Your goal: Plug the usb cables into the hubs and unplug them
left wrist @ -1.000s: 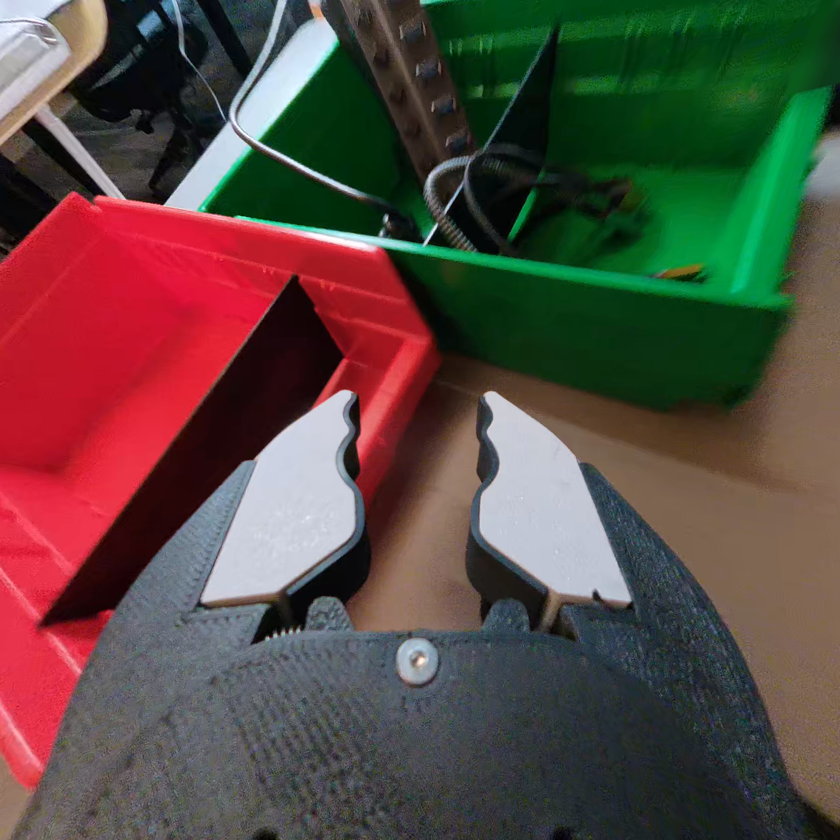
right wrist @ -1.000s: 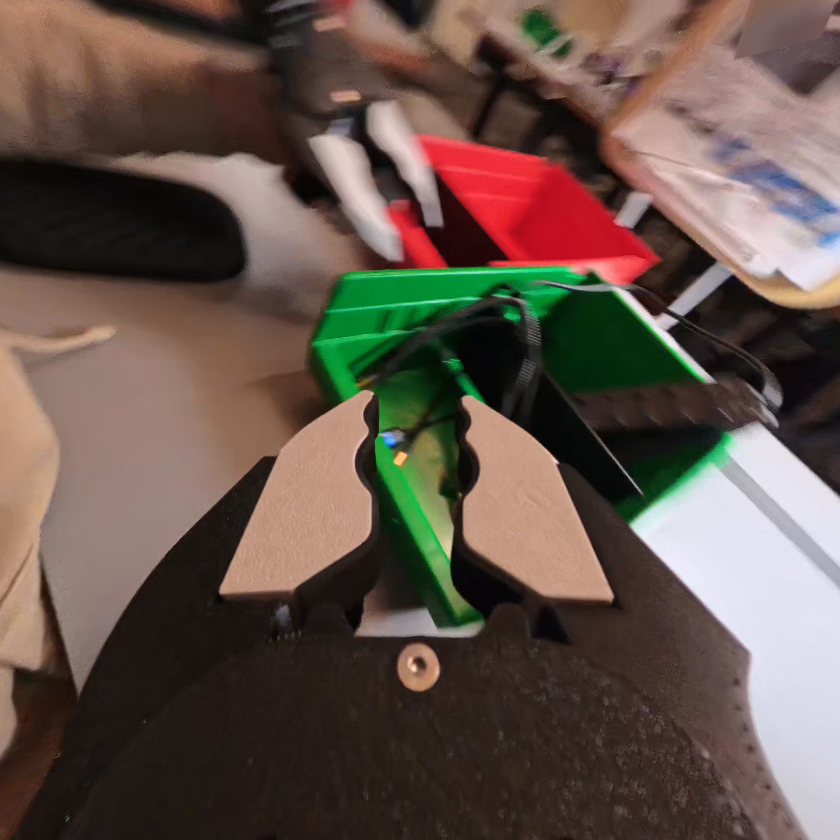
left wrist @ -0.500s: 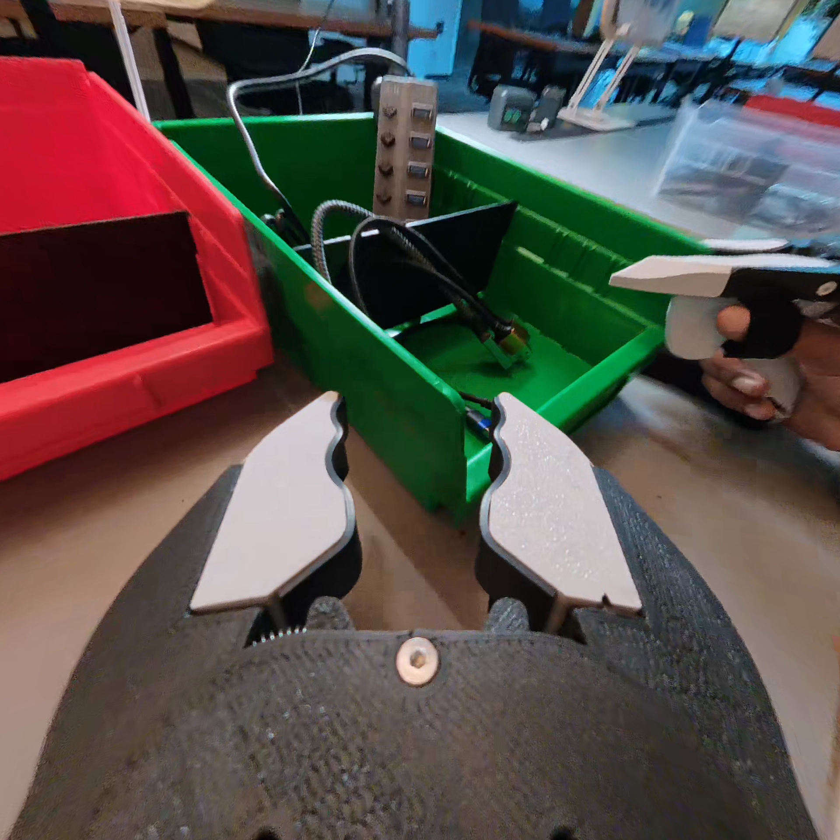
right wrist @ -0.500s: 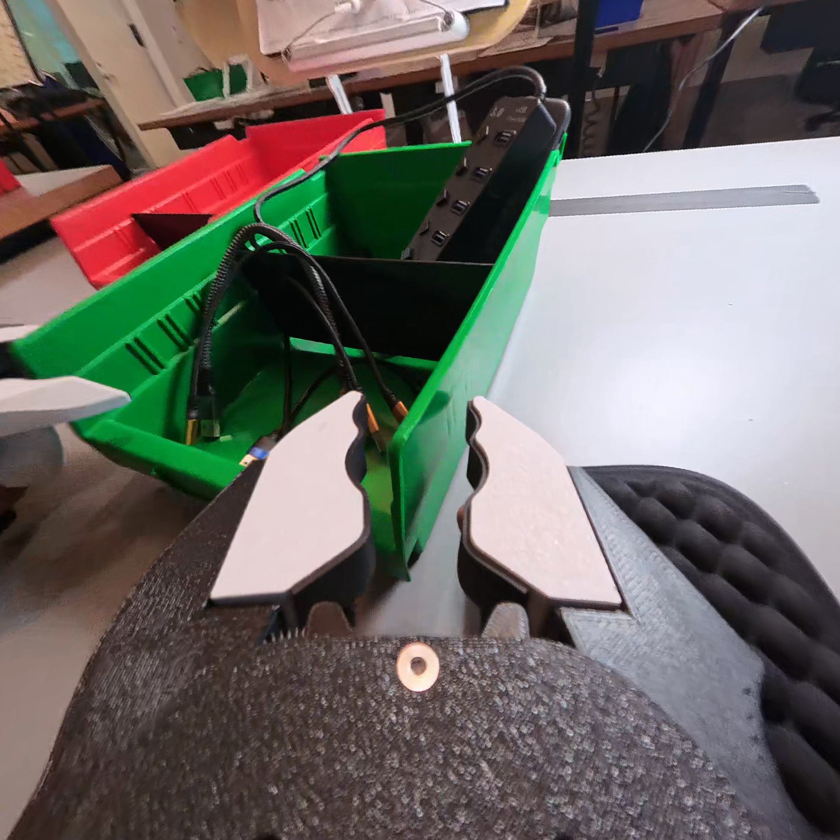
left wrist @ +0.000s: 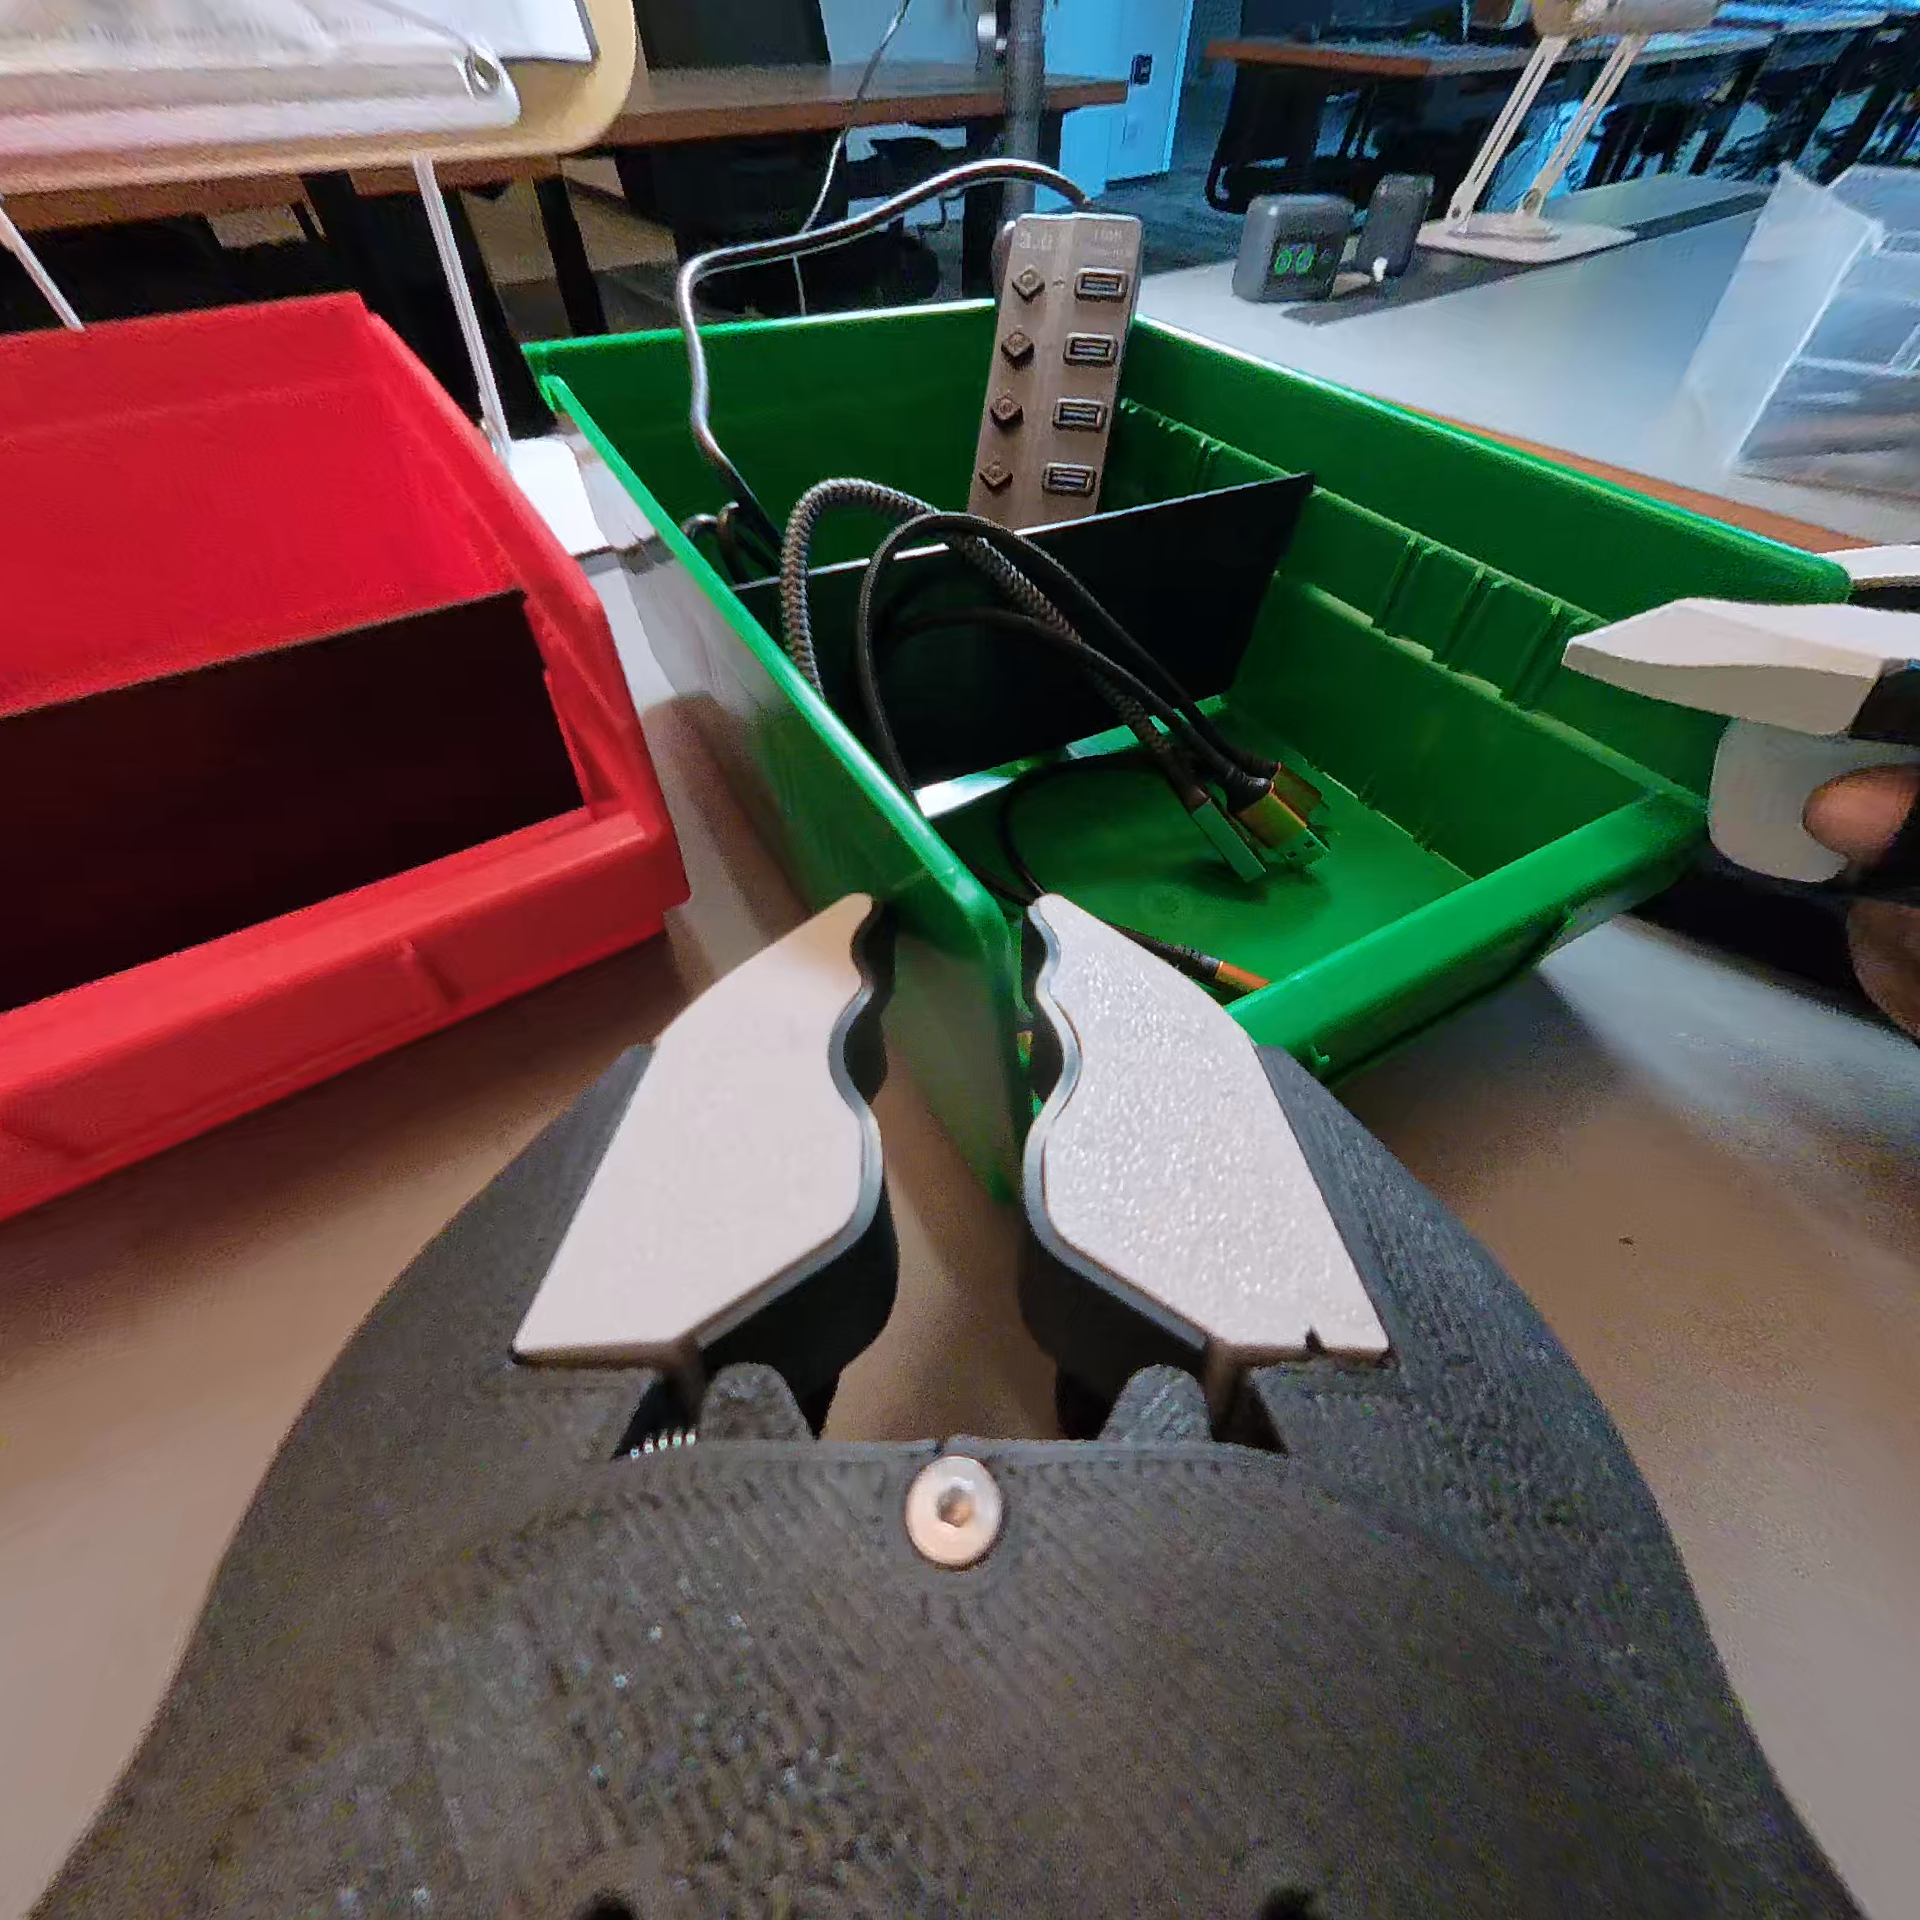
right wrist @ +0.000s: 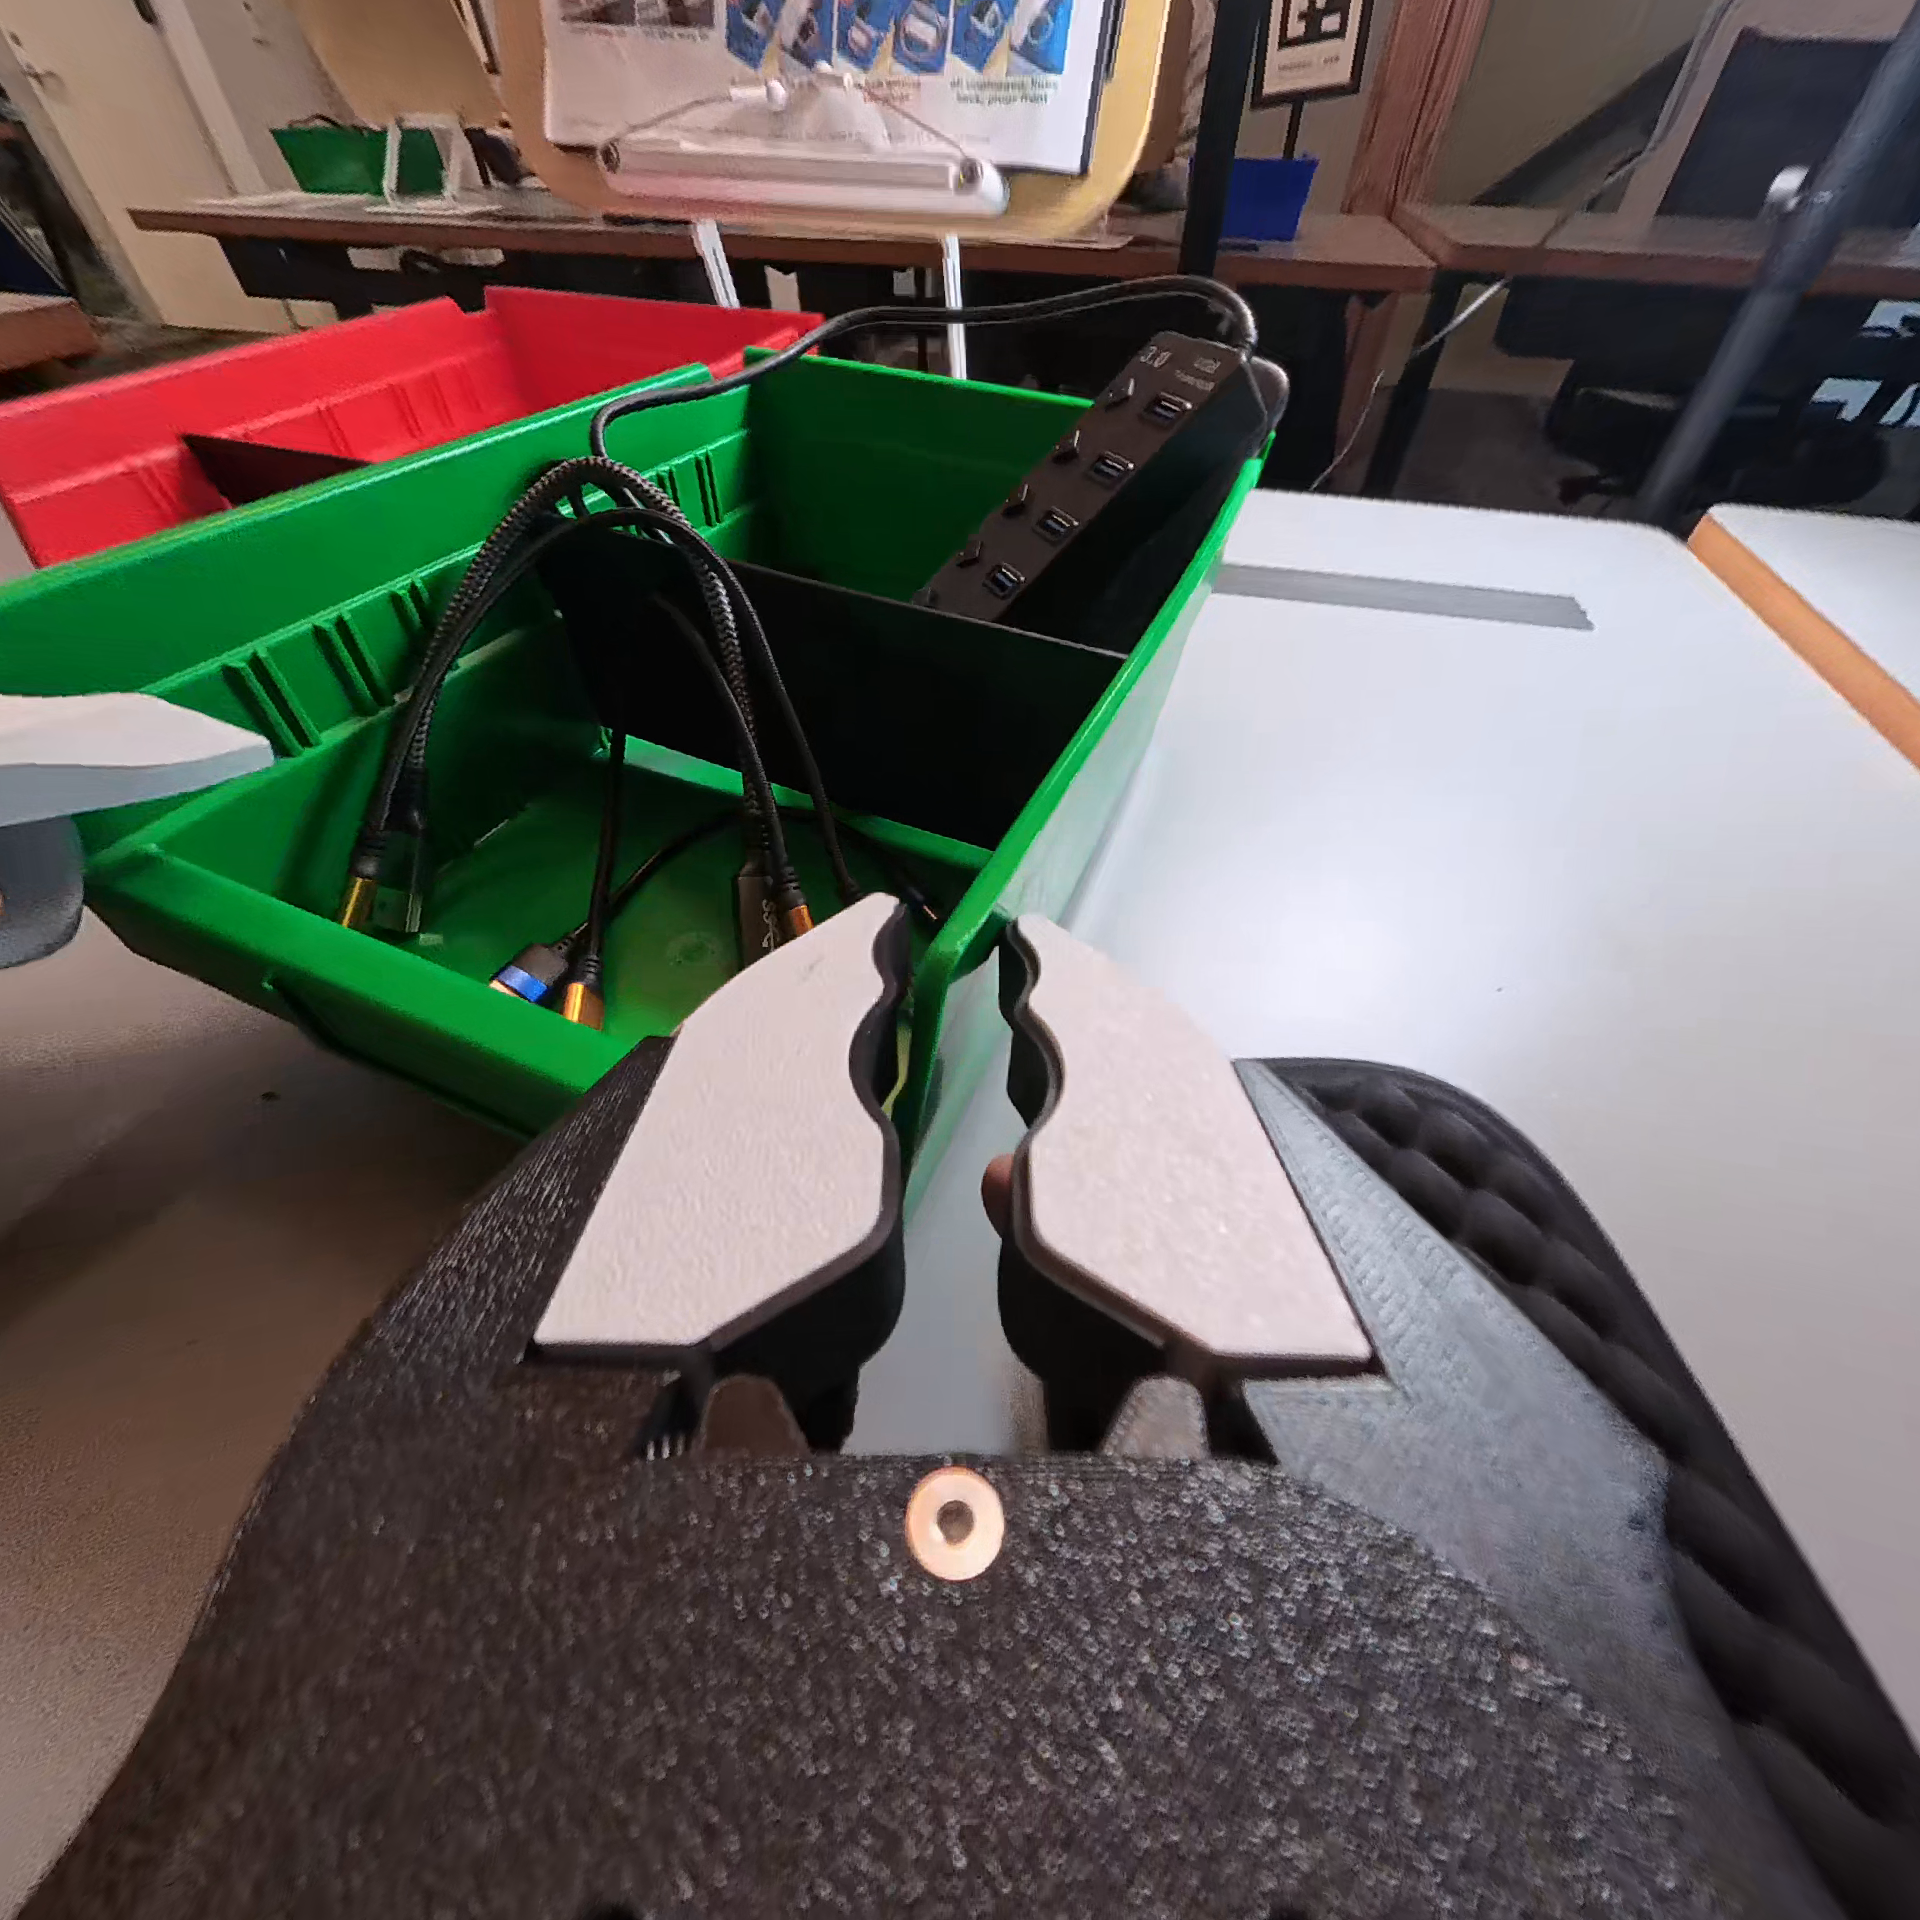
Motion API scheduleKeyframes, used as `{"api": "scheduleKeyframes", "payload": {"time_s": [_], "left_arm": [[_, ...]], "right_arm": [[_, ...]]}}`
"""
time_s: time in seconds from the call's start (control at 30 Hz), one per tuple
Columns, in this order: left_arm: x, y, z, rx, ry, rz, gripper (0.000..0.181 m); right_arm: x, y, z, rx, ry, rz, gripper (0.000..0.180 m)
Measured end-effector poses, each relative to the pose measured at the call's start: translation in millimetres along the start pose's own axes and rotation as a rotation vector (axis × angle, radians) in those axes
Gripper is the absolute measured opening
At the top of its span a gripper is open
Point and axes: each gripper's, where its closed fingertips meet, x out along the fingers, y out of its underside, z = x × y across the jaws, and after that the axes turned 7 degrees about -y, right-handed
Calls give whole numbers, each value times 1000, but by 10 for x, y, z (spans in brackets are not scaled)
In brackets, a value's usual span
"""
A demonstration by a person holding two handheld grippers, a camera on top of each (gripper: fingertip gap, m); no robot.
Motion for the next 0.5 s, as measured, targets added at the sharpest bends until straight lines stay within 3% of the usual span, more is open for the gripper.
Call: {"api": "scheduleKeyframes", "payload": {"time_s": [0.27, 0.5], "left_arm": [[-534, -747, 212, 38, -59, -174, 19], [-1336, -1107, 1063, 58, -297, -257, 14]], "right_arm": [[-220, -824, 368, -85, -73, -134, 21], [191, -1589, 1266, -104, -296, -251, 18]]}}
